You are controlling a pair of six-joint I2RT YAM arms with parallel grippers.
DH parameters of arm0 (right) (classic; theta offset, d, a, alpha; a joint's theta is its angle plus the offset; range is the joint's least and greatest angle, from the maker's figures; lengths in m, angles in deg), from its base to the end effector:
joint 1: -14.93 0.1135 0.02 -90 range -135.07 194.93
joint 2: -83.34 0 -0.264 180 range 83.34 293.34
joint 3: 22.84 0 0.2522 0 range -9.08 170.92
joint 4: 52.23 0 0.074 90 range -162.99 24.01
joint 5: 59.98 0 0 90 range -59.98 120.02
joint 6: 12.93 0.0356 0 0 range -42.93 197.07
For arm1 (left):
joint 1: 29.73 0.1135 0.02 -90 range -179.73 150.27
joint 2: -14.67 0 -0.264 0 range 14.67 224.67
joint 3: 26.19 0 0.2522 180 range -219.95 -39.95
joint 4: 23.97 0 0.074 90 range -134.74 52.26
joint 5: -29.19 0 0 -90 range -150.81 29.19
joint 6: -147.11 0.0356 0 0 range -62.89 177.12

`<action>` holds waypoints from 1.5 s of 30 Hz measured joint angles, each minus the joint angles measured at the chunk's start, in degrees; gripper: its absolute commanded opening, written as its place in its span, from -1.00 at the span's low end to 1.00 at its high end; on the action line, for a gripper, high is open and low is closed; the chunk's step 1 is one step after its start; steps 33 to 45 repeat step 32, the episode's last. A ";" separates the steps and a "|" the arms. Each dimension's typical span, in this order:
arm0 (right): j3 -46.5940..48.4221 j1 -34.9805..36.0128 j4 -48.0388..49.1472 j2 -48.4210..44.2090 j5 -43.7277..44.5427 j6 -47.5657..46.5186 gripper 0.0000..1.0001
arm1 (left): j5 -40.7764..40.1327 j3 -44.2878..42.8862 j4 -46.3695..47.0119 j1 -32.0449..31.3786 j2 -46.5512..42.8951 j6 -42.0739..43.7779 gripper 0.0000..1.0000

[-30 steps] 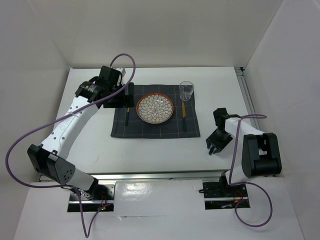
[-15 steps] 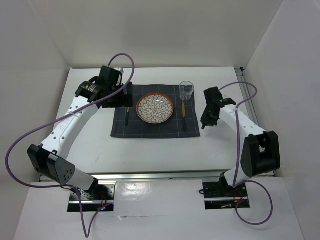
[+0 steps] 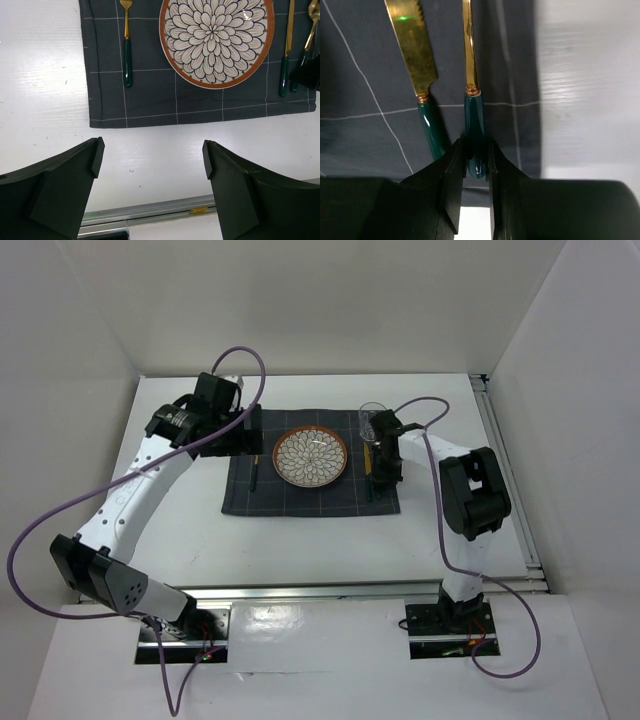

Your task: Set the dinner table for one person

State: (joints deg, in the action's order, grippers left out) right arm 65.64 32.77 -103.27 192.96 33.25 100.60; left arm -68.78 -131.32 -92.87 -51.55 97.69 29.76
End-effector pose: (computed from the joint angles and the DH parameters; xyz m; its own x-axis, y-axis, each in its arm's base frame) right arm 0.3599 0.1137 0.1669 -0.9465 0.1141 -0.3020 0.0964 0.9927 0.0730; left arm 0.2770 -0.1056 0.3908 -0.7296 -0.1980 -0.6546 -0.0622 0.9724 -0.2248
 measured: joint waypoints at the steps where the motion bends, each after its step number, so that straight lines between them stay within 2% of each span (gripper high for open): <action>1: 0.04 0.37 0.00 0.55 -0.11 -0.09 -0.48 | -0.09 0.00 -0.02 -0.02 -0.17 0.00 0.99; 3: 0.39 0.66 -0.02 1.03 -0.17 -0.37 -0.33 | -0.20 0.00 -0.13 -0.02 -0.52 0.04 0.99; 4: 0.55 0.66 0.04 1.03 -0.22 -0.44 -0.13 | -0.20 0.00 -0.17 0.00 -0.59 0.07 0.99; 10: 1.20 0.66 -0.07 1.03 -0.17 -0.52 -0.07 | -0.17 0.00 -0.28 -0.02 -0.63 0.09 0.99; 14: 3.65 0.66 -1.62 0.55 1.22 -0.26 0.08 | -0.17 0.00 -0.33 -0.02 -0.63 0.17 0.99; 15: 4.44 0.66 -2.19 -0.09 1.99 -0.24 0.17 | -0.17 0.00 -0.33 -0.02 -0.63 0.17 0.99; 16: 5.20 0.66 -3.06 -1.03 2.73 -0.11 0.38 | -0.17 -0.02 -0.37 -0.02 -0.63 0.17 0.99; 19: 6.64 0.22 -5.27 -6.43 5.46 0.79 0.85 | -0.15 -0.24 -0.70 -0.02 -0.63 0.28 0.99; 21: 6.69 -0.63 -6.14 -11.96 8.13 2.14 1.00 | -0.15 -0.70 -0.94 0.07 -0.63 0.33 0.99; 24: 5.11 -3.32 -6.34 -22.01 13.86 4.98 1.00 | -0.11 -1.77 -1.07 0.37 -0.63 0.37 0.99; 28: -3.41 -10.01 -6.71 -38.49 21.14 10.16 1.00 | -0.11 -2.32 -0.35 0.79 -0.98 0.22 0.99; 31: -8.90 -12.68 -7.82 -45.83 23.87 12.92 1.00 | 0.59 -2.67 -0.09 1.03 -1.11 0.22 0.99; 45: -10.23 -12.79 -8.13 -47.04 24.11 13.38 1.00 | 0.81 -2.91 -0.09 1.03 -1.11 0.22 0.99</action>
